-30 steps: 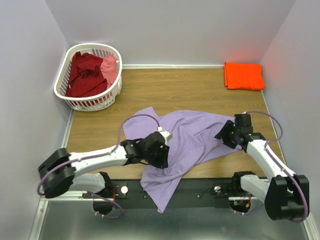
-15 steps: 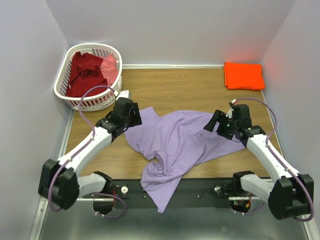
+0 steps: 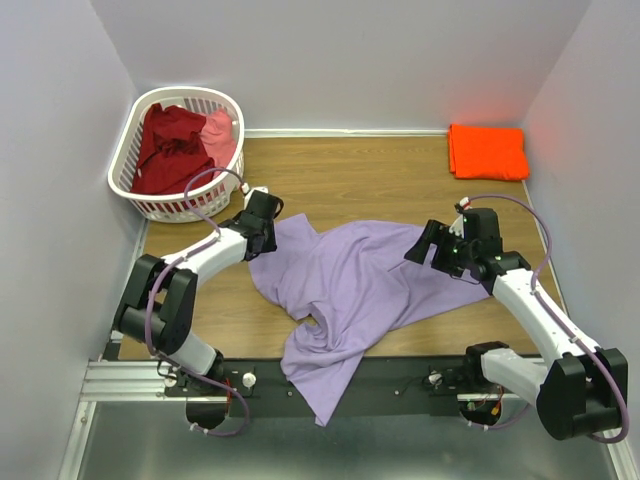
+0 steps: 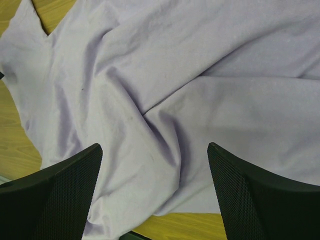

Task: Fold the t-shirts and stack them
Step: Flatten the tshirt out

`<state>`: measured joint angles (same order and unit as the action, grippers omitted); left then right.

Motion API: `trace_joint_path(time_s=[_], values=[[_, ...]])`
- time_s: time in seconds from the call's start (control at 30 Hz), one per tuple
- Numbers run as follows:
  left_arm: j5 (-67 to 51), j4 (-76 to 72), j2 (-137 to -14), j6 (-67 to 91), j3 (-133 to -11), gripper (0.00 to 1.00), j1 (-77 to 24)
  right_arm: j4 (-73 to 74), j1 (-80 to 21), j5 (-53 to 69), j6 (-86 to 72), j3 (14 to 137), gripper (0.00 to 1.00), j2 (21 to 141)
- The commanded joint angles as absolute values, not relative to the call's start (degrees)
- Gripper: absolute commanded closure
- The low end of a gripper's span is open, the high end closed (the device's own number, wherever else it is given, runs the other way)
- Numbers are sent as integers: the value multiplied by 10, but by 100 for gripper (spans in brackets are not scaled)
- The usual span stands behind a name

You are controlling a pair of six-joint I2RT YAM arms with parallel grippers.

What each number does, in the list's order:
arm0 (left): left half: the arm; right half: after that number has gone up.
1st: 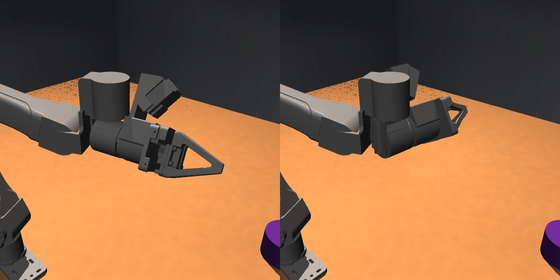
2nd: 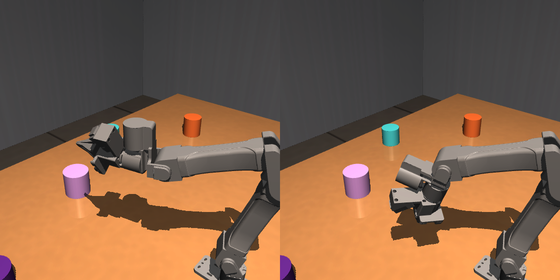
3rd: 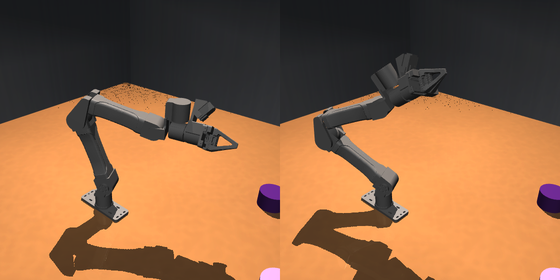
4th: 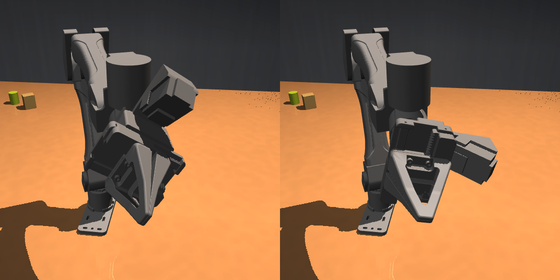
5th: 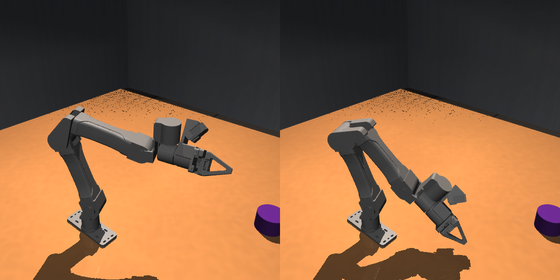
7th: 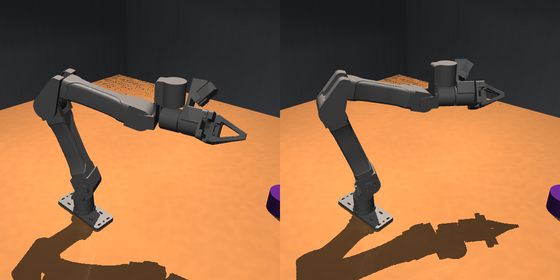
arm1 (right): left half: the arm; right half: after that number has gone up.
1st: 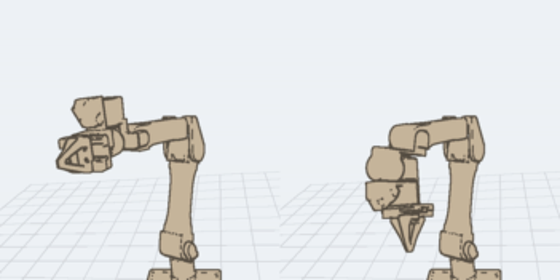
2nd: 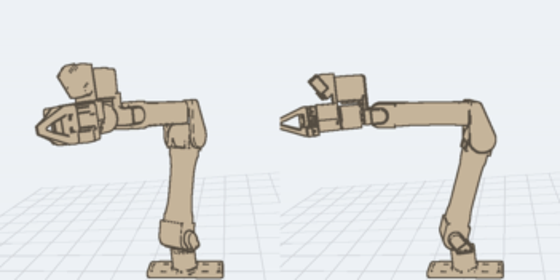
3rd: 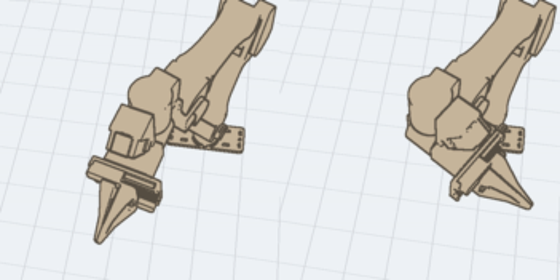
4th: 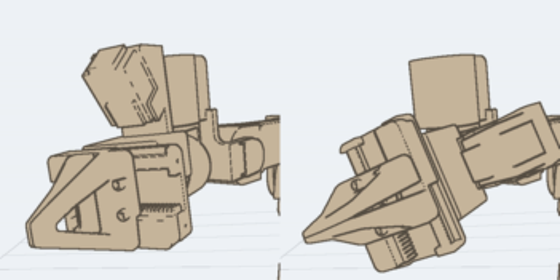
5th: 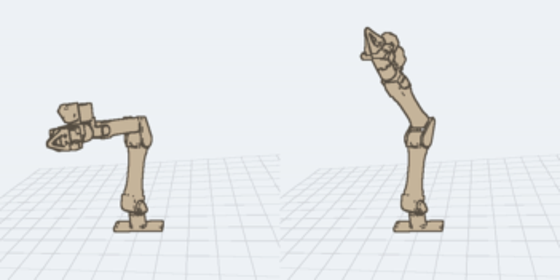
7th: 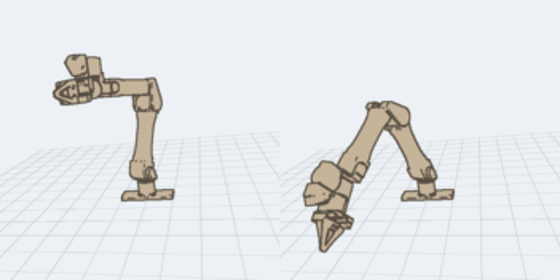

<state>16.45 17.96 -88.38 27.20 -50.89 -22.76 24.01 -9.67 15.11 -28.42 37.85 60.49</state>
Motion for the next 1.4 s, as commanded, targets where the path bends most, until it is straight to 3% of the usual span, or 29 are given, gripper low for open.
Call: trace_joint_path(time_s=[0.0,0.43,0.67,0.7,0.87,1.03,1.37], values=[[131,156,-903,278,-519,60,-244,232,-98,163,-275,374,8,599],[67,131,-997,301,-545,61,-322,233,-98,161,-273,367,8,591],[10,138,-950,359,-548,62,-489,234,-99,155,-270,374,8,596],[27,141,-934,366,-538,66,-496,234,-99,150,-269,376,8,598],[79,144,-914,375,-492,68,-469,234,-99,153,-265,381,8,606],[82,121,-924,332,-492,65,-373,234,-99,157,-266,384,8,608],[92,161,-1040,258,-662,47,-287,242,-99,141,-265,399,8,602]])
